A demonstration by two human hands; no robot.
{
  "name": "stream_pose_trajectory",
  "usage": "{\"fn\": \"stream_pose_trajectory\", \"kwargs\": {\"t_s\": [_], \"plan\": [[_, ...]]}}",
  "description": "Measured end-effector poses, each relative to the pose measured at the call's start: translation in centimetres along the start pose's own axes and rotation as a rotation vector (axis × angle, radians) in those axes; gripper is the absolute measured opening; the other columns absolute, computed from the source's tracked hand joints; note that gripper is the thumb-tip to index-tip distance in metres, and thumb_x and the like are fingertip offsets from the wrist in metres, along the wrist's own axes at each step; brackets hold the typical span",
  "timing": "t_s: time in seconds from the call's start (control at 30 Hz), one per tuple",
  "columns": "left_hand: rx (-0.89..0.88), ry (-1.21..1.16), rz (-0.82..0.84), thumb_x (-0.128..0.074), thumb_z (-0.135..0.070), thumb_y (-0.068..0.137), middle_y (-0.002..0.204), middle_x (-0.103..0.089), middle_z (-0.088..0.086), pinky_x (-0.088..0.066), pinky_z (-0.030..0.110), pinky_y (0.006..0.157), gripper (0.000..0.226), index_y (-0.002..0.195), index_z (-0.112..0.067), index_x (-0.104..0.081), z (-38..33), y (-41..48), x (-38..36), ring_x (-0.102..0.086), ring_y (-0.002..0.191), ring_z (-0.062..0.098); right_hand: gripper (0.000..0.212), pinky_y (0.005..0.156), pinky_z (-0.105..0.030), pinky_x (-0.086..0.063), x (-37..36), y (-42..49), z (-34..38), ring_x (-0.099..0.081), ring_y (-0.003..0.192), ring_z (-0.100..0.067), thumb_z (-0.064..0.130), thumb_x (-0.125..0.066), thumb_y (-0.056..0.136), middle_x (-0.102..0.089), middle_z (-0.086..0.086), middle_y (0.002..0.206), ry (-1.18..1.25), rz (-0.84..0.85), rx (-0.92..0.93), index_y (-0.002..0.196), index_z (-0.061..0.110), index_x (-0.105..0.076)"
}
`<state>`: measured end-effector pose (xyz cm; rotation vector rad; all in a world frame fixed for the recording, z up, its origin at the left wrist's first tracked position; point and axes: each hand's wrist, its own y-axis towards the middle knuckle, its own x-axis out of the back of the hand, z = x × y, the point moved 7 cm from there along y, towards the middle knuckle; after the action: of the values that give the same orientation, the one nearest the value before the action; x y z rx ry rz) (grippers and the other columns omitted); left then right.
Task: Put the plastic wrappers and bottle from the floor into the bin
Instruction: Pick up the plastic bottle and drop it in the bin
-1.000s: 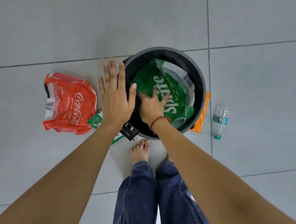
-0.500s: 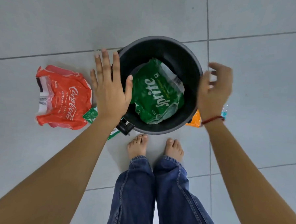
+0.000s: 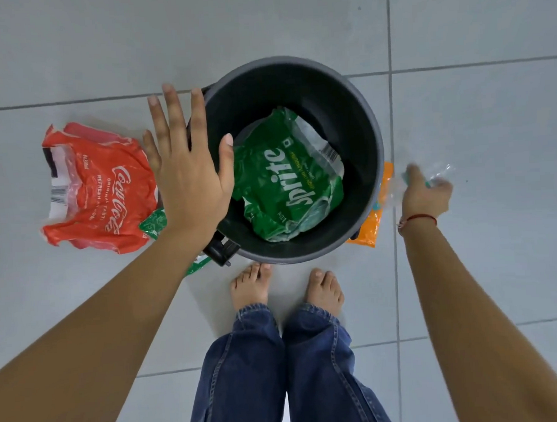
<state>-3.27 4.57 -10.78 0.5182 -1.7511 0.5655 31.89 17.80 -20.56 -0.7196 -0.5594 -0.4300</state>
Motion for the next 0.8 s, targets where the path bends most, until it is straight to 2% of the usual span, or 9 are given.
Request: {"fn": "stream_pose_trajectory", "kwargs": {"t_s": [0.07, 0.1, 0.2, 0.3, 0.37, 0.43, 0.53, 0.67, 0.8], "plan": [[0.010, 0.000, 0.012, -0.028, -0.042, 0.102, 0.158, -0.012, 0.018, -0.013, 0.054, 0.116, 0.058, 0.152, -0.015, -0.017, 0.0, -0.1, 0.0, -0.008, 0.146, 0.037, 0.043, 0.074, -0.028, -0.056, 1.0, -4.3, 6.7, -0.065, 0.076, -0.005, 0.028, -0.073, 0.078, -0.061, -0.002, 0.093, 0.284, -0.020, 0.302, 0.109, 0.007, -0.050], [0.014, -0.003, 0.015, -0.028, -0.042, 0.102, 0.158, -0.013, 0.017, -0.014, 0.055, 0.116, 0.058, 0.152, -0.015, -0.017, 0.0, 0.0, 0.0, -0.009, 0.146, 0.036, 0.040, 0.071, -0.021, -0.054, 1.8, -7.1, 9.9, -0.063, 0.073, 0.002, 0.022, -0.072, 0.080, -0.059, 0.002, 0.089, 0.299, -0.024, 0.477, 0.108, 0.004, -0.050], [0.014, -0.027, 0.024, -0.030, -0.040, 0.102, 0.159, -0.014, 0.016, -0.012, 0.054, 0.116, 0.057, 0.152, -0.015, -0.017, 0.0, 0.1, 0.0, -0.008, 0.147, 0.035, 0.041, 0.074, -0.009, -0.043, 2.1, -15.6, 16.6, -0.059, 0.081, -0.011, 0.020, -0.073, 0.076, -0.060, -0.006, 0.090, 0.057, 0.017, 1.020, 0.102, -0.006, -0.056], [0.020, -0.045, 0.022, -0.031, -0.039, 0.102, 0.159, -0.013, 0.015, -0.010, 0.054, 0.116, 0.057, 0.152, -0.015, -0.017, 0.0, 0.1, 0.1, -0.008, 0.147, 0.035, 0.044, 0.066, -0.012, -0.039, -1.8, -20.3, 16.4, -0.053, 0.079, -0.020, 0.031, -0.070, 0.075, -0.060, -0.017, 0.086, -0.199, 0.225, 1.269, 0.097, -0.006, -0.058], [0.021, -0.052, 0.021, -0.030, -0.039, 0.102, 0.159, -0.014, 0.016, -0.010, 0.054, 0.116, 0.057, 0.152, -0.015, -0.018, 0.0, 0.1, 0.0, -0.008, 0.147, 0.035, 0.052, 0.068, -0.022, -0.046, -6.2, -21.1, 14.4, -0.056, 0.087, -0.021, 0.040, -0.066, 0.080, -0.059, -0.014, 0.097, -0.411, 0.368, 1.197, 0.111, 0.000, -0.054], [0.017, -0.036, 0.014, -0.030, -0.040, 0.102, 0.158, -0.016, 0.017, -0.011, 0.054, 0.116, 0.057, 0.151, -0.014, -0.018, -0.1, 0.2, 0.1, -0.010, 0.146, 0.035, 0.064, 0.079, -0.034, -0.051, -10.7, -19.7, 10.3, -0.056, 0.107, -0.027, 0.041, -0.061, 0.088, -0.055, -0.015, 0.119, -0.760, 0.504, 1.002, 0.134, 0.004, -0.038], [0.016, -0.023, 0.014, -0.029, -0.040, 0.101, 0.157, -0.018, 0.017, -0.012, 0.055, 0.115, 0.057, 0.151, -0.014, -0.020, -0.1, 0.1, 0.1, -0.011, 0.146, 0.036, 0.063, 0.092, -0.040, -0.048, -14.6, -17.3, 3.7, -0.051, 0.122, -0.034, 0.018, -0.056, 0.093, -0.046, -0.021, 0.136, -1.209, 0.683, 0.752, 0.144, 0.001, -0.021], [-0.006, -0.032, 0.024, -0.030, -0.040, 0.101, 0.158, -0.016, 0.017, -0.010, 0.054, 0.116, 0.057, 0.151, -0.014, -0.019, -0.3, 0.3, 0.0, -0.010, 0.146, 0.035, 0.041, 0.092, -0.036, -0.049, -16.0, -16.9, 2.3, -0.054, 0.121, -0.030, 0.006, -0.054, 0.093, -0.053, -0.018, 0.133, -1.224, 0.755, 0.555, 0.132, -0.001, -0.041], [0.000, -0.027, 0.032, -0.029, -0.041, 0.101, 0.158, -0.015, 0.015, -0.009, 0.053, 0.116, 0.058, 0.152, -0.016, -0.016, -0.2, 0.3, 0.0, -0.009, 0.147, 0.034, 0.032, 0.084, -0.037, -0.051, -13.5, -17.9, 7.1, -0.059, 0.110, -0.032, 0.015, -0.058, 0.093, -0.058, -0.017, 0.123, -1.082, 0.669, 0.697, 0.122, 0.002, -0.053]]}}
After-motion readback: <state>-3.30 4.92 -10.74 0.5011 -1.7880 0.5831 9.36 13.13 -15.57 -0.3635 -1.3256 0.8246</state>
